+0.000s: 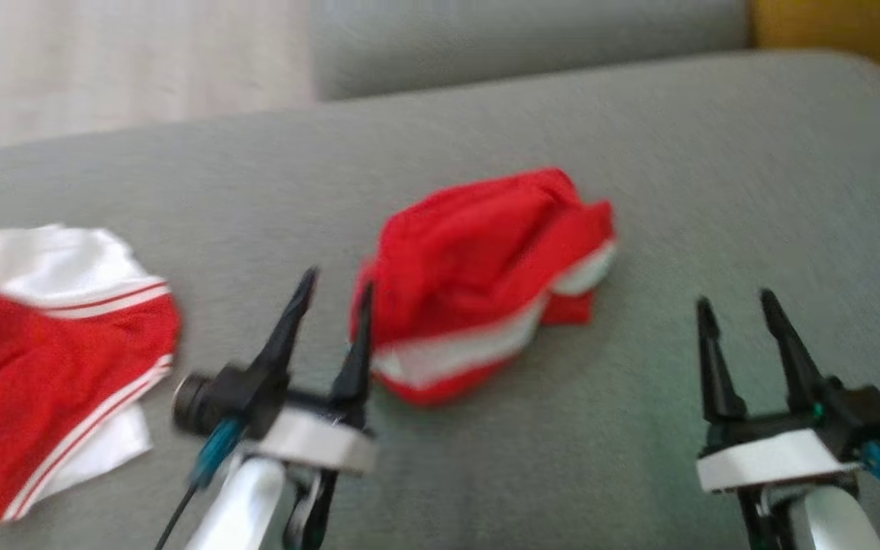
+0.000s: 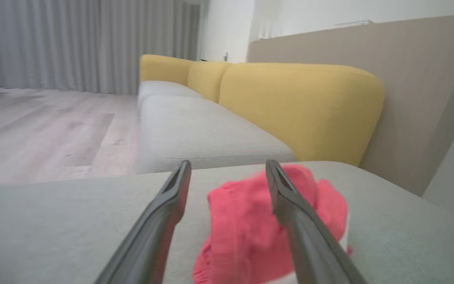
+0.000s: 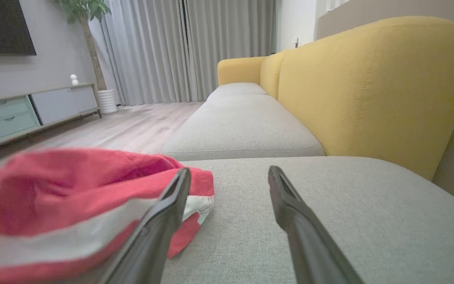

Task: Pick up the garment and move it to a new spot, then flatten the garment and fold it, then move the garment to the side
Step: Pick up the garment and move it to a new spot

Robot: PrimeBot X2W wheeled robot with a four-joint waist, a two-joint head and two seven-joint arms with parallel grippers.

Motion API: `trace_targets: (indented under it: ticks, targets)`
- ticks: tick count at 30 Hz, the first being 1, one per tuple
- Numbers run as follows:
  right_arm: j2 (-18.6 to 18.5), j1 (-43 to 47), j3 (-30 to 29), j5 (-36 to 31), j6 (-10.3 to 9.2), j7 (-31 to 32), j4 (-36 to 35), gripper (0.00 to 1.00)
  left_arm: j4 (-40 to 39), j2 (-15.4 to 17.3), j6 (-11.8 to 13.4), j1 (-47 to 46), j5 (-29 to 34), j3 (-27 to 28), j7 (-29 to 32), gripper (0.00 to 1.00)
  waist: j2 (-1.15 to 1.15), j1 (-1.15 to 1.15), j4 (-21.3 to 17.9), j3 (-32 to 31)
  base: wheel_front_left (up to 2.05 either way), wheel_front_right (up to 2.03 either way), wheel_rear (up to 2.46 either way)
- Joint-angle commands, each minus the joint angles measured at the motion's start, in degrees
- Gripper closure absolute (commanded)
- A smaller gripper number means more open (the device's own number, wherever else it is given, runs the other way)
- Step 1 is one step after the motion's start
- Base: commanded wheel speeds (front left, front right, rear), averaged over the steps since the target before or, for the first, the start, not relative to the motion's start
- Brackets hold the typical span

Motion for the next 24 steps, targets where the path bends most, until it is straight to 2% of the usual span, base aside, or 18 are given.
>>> trace_targets:
  ticks: [1,10,16,24]
  targets:
    - [-0.2,-0.9,0.8,0.8,-0.04,-0.2,-1.3,0.0,-2.5,0.0,0.5,-0.4,0.5,3.0,-0.4,0.0,0.0,0.02,5.9,-5.6,0.0,0.0,0.0]
    - [-0.2,4.0,-0.3,0.7,-0.04,-0.2,-0.7,0.0,-13.4,-1.0,0.3,14.8,5.3,14.0,-0.4,0.0,0.0,0.02,11.0,-10.2,0.0,0.0,0.0]
    - [-0.2,8.1,-0.7,0.0,-0.04,-0.2,-0.3,0.0,-16.8,-1.6,-0.9,23.1,7.9,16.8,-0.4,0.0,0.0,0.02,11.9,-12.0,0.0,0.0,0.0]
    - [-0.2,9.2,0.4,0.1,-0.04,-0.2,-0.1,0.0,-17.0,-1.7,-1.3,26.5,11.3,18.2,-0.4,0.0,0.0,0.02,10.9,-12.5,0.0,0.0,0.0]
